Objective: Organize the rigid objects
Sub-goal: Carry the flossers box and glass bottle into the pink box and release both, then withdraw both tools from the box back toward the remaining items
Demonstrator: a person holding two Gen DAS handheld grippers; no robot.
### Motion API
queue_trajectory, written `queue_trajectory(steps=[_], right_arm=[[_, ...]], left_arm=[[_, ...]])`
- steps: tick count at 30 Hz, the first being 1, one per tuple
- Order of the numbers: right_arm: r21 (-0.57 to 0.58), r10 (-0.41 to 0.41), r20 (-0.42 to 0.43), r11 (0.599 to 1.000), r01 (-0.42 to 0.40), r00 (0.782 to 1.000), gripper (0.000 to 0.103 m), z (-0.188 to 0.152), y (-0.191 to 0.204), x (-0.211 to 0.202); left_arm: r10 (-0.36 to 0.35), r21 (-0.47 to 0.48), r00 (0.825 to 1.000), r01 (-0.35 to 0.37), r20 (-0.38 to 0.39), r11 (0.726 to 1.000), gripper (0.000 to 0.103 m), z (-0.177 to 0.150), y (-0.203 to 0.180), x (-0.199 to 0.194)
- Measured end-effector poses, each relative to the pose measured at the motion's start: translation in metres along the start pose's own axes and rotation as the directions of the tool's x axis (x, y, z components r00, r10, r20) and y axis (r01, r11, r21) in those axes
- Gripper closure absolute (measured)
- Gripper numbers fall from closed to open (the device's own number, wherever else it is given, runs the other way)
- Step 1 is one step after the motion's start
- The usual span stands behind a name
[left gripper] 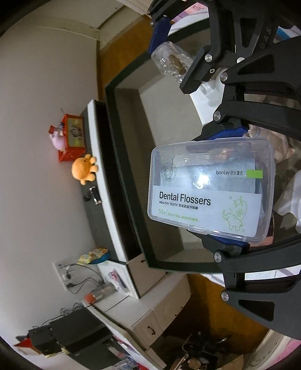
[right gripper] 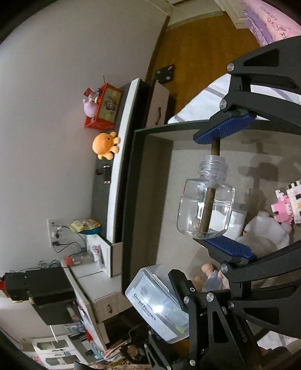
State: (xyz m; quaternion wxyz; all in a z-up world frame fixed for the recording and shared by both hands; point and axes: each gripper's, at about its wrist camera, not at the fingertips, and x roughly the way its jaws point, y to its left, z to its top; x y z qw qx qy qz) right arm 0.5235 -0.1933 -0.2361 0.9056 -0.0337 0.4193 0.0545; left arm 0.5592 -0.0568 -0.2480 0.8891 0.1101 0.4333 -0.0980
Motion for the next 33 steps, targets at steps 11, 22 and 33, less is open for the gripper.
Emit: queue_trajectory(steps=[11,22,33], right_arm=[[0.024,0.001,0.004,1.0,-0.001,1.0,0.022,-0.001,-0.005,-0.005],[0.033,0.051,0.167,0.998,-0.058,0.985,0.013,-0.016,0.0,-0.09],[-0.006,0.103,0.429,0.994,-0.111,0.897,0.013,-0.096,0.03,-0.227]], left_arm=[[0.035,-0.035,0.999,-0.034,0.014,0.999,0.017,-0.006,0.008,-0.011],[0.051,-0.109,0.963,-0.023,0.265,0.994,0.0,-0.045,0.013,-0.129],[0.099,-0.112,0.865,-0.051,0.492,0.992,0.0,-0.136,-0.017,-0.258]])
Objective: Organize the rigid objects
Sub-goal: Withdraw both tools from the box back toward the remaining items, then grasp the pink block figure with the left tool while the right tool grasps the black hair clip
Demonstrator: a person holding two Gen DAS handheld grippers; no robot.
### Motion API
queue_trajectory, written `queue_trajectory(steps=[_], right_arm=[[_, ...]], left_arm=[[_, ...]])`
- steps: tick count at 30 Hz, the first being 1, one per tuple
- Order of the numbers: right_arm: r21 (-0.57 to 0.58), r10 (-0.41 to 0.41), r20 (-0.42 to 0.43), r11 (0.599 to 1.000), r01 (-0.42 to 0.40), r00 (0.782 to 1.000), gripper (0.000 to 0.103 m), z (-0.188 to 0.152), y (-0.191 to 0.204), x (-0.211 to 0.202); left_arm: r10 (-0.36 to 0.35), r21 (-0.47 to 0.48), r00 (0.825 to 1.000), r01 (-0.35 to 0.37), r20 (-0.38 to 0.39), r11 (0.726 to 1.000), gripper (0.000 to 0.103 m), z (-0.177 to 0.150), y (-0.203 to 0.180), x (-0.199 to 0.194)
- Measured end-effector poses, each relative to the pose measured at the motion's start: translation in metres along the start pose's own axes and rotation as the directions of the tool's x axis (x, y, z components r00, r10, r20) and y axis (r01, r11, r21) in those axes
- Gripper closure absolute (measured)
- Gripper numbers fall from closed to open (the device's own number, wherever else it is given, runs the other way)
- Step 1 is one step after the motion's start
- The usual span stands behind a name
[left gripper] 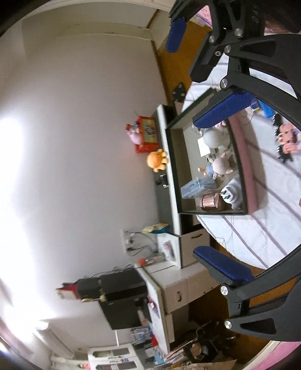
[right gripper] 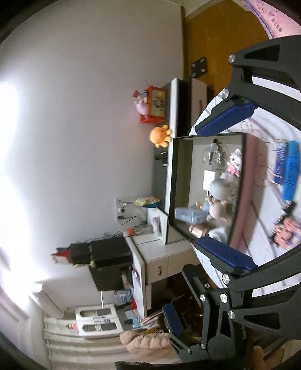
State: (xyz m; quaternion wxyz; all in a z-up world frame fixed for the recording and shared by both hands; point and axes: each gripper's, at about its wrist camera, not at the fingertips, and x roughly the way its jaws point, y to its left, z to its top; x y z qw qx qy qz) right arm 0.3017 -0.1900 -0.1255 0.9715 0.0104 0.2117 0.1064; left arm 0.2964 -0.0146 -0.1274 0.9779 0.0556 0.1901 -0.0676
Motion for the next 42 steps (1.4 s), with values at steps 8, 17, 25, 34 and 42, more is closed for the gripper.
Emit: queue_trajectory(steps=[8,17,25,34,42], right_arm=[[-0.031,-0.038,0.108,0.999,0.041,0.993,0.013,-0.034,0.018,-0.068],[-0.035,-0.076,0.181,0.996,0.084,0.981,0.013,-0.063,0.021,-0.113],[-0.023,-0.085,0.14,0.996,0.089,0.987,0.013,-0.078,0.016,-0.114],[-0.006,-0.081,0.014,0.997,0.081,0.997,0.013,-0.106,0.006,-0.079],[0.046,-0.104,-0.128,0.993,0.11,0.986,0.013,-0.132,-0.02,-0.041]], left_arm=[[0.02,-0.021,0.999,-0.019,0.05,1.0,0.0,-0.034,-0.019,-0.07],[0.027,-0.026,0.993,-0.024,0.117,0.999,0.0,-0.059,-0.035,-0.107],[0.011,-0.015,0.999,-0.01,0.043,1.0,0.0,-0.075,-0.04,-0.092],[-0.046,-0.015,0.987,0.044,-0.157,0.999,0.0,-0.116,-0.043,-0.045],[-0.118,-0.074,0.938,0.099,-0.327,0.992,0.0,-0.142,-0.048,0.012]])
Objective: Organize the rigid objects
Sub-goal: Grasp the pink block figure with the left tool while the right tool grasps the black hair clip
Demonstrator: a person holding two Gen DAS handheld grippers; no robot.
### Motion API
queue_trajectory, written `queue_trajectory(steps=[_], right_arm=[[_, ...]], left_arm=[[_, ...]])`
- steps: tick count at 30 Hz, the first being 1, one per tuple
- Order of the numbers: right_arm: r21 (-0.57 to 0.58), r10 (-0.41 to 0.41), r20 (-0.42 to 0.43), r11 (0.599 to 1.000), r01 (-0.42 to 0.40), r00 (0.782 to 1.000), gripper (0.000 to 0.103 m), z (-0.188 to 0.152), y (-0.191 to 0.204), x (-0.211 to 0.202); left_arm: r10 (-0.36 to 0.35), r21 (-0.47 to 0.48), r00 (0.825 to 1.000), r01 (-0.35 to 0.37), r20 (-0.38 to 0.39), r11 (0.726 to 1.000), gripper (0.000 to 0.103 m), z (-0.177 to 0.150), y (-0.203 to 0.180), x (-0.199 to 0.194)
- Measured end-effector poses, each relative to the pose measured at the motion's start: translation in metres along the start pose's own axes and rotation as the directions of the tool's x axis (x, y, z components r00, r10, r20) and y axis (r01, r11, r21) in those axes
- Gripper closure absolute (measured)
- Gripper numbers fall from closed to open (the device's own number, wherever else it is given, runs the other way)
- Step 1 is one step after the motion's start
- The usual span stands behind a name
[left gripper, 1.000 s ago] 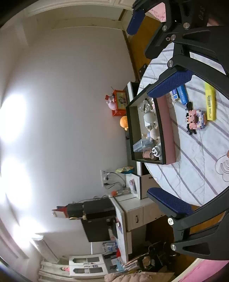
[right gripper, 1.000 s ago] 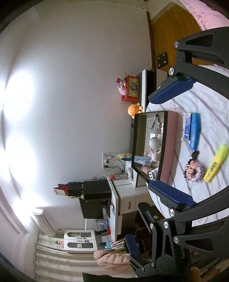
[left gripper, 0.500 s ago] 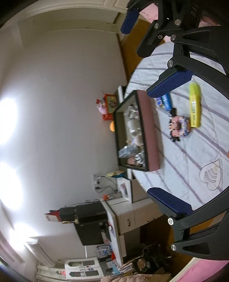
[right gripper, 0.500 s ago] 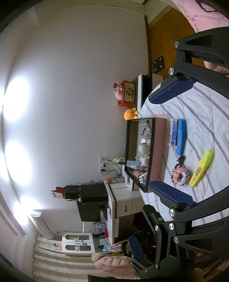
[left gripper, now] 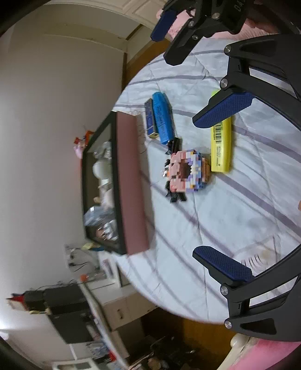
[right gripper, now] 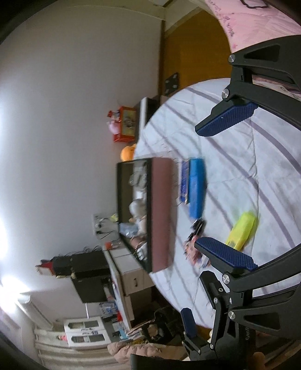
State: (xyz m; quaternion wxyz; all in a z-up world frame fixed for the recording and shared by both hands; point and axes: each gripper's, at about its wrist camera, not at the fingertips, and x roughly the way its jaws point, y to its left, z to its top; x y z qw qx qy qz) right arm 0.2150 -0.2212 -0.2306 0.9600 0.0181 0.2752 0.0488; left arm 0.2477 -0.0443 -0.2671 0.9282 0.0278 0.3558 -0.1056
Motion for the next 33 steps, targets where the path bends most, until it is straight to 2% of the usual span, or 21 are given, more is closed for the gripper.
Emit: queue_trajectory(steps=[4,6,8,10,12,14,18,23,28,33], right_arm=[[0.019,-0.01,-0.054,1.0,0.011,0.999,0.013,-0.005,-0.011,0.02],[0.027,-0.011,-0.085,1.0,0.014,0.996,0.013,-0.006,-0.015,0.032],[0.027,-0.016,-0.107,0.999,0.019,0.994,0.013,-0.007,-0.017,0.041],[0.028,-0.019,-0.122,0.999,0.023,0.992,0.013,-0.007,-0.02,0.048],[0.03,-0.022,-0.14,0.999,0.026,0.99,0.013,-0.007,-0.022,0.055],[0.032,-0.023,-0.152,0.999,0.028,0.988,0.013,-0.007,-0.023,0.06],[0.029,-0.036,-0.184,0.999,0.042,0.982,0.013,-0.005,-0.023,0.07],[-0.007,-0.042,-0.241,0.999,0.041,0.97,0.013,0.003,-0.015,0.088],[-0.05,0.019,-0.244,0.998,-0.032,0.97,0.013,0.01,0.011,0.088],[-0.131,0.051,-0.283,0.987,-0.092,0.958,0.013,0.011,0.05,0.101]], left_arm=[[0.005,0.019,0.998,-0.004,-0.069,1.0,0.0,0.002,-0.003,0.031],[0.024,0.033,0.991,-0.02,-0.128,0.999,0.0,0.005,-0.004,0.049],[0.031,0.031,0.989,-0.027,-0.144,0.999,0.0,0.007,-0.002,0.057],[0.031,0.025,0.985,-0.027,-0.172,0.999,0.008,0.009,0.002,0.067],[0.002,0.018,0.983,0.001,-0.184,1.0,0.028,0.011,0.005,0.071],[-0.001,0.028,0.986,0.006,-0.166,1.0,0.04,0.013,0.005,0.069],[-0.029,0.015,0.988,0.032,-0.153,0.999,0.04,0.011,0.012,0.062],[-0.006,0.006,0.991,0.007,-0.131,1.0,0.04,0.013,0.03,0.049],[0.029,-0.005,0.992,-0.03,-0.119,1.0,0.04,0.009,0.048,0.036],[0.04,-0.013,0.991,-0.042,-0.124,0.999,0.04,-0.001,0.06,0.029]])
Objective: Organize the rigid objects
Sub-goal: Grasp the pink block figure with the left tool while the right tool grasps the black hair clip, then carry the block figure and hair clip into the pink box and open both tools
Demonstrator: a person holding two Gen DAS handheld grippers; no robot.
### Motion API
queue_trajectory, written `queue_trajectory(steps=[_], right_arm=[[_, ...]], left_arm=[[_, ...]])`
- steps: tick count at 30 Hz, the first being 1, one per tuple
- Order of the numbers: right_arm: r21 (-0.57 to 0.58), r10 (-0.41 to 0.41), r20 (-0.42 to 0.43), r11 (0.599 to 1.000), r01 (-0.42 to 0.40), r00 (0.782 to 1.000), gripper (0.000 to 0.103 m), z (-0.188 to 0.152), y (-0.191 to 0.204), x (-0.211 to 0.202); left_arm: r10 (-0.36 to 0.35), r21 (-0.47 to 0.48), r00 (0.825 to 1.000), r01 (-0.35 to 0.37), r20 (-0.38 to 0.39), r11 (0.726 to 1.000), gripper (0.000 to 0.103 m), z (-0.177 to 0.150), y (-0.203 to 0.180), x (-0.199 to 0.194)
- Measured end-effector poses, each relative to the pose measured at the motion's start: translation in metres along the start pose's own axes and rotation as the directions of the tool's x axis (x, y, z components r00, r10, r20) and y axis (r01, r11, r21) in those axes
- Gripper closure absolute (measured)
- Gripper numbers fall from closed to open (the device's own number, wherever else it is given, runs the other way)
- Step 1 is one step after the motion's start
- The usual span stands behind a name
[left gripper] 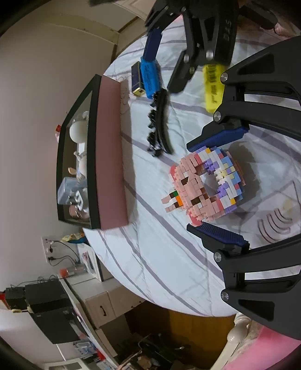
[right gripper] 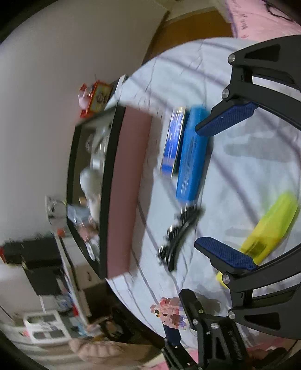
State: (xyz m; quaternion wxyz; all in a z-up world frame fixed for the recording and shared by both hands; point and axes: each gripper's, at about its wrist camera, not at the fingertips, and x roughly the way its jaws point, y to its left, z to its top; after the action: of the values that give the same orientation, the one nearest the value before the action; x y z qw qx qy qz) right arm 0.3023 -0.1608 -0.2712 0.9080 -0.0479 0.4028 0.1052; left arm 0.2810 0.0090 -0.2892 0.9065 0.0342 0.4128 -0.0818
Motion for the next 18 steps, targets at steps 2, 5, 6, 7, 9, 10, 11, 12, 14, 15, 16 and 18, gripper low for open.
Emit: queue_trajectory(steps=[2,5,6,7,9,10,11,12,14,15,16,18], right_arm=[[-0.023,0.024,-0.02,0.999,-0.025,1.0,0.013,0.006,0.012,0.01],[-0.046,0.038,-0.042,0.998,-0.039,0.998,0.013,0.012,0.024,0.022],[-0.06,0.033,-0.04,0.998,-0.035,0.999,0.013,0.015,0.028,0.024],[-0.076,0.036,-0.044,0.996,-0.039,0.998,0.013,0.017,0.032,0.028],[-0.11,0.03,-0.055,0.993,-0.036,0.998,0.014,0.021,0.037,0.034],[-0.131,0.02,-0.063,0.991,-0.028,0.998,0.018,0.022,0.04,0.038],[-0.141,0.017,-0.067,0.99,-0.026,0.998,0.021,0.022,0.042,0.038],[-0.146,0.025,-0.067,0.989,-0.034,0.997,0.035,0.022,0.044,0.037],[-0.14,0.071,-0.079,0.987,-0.082,0.994,0.059,0.022,0.047,0.034],[-0.152,0.077,-0.086,0.984,-0.089,0.993,0.061,0.021,0.051,0.033],[-0.168,0.066,-0.09,0.982,-0.081,0.994,0.061,0.02,0.055,0.033],[-0.166,0.078,-0.096,0.982,-0.093,0.992,0.061,0.021,0.057,0.033]], left_arm=[[0.01,-0.003,1.0,-0.01,-0.003,1.0,0.04,-0.004,0.004,-0.002],[0.011,-0.021,1.0,-0.011,-0.009,1.0,0.04,-0.008,0.012,-0.002],[0.011,-0.024,1.0,-0.011,-0.01,1.0,0.04,-0.009,0.014,-0.002],[0.011,-0.027,1.0,-0.011,-0.012,1.0,0.04,-0.01,0.016,-0.002],[0.004,-0.036,1.0,-0.004,-0.012,0.999,0.039,-0.011,0.019,-0.001],[-0.004,-0.044,1.0,0.003,-0.013,0.999,0.039,-0.011,0.021,-0.001],[-0.007,-0.047,1.0,0.006,-0.016,0.999,0.039,-0.01,0.021,0.0],[-0.007,-0.047,1.0,0.007,-0.015,0.999,0.039,-0.01,0.022,0.002],[-0.01,-0.048,1.0,0.009,-0.018,0.999,0.039,-0.01,0.022,0.003],[-0.012,-0.048,1.0,0.011,-0.017,0.999,0.039,-0.01,0.022,0.004],[-0.014,-0.049,1.0,0.014,-0.017,0.999,0.039,-0.01,0.022,0.004],[-0.018,-0.048,1.0,0.018,-0.018,0.999,0.039,-0.01,0.022,0.006]])
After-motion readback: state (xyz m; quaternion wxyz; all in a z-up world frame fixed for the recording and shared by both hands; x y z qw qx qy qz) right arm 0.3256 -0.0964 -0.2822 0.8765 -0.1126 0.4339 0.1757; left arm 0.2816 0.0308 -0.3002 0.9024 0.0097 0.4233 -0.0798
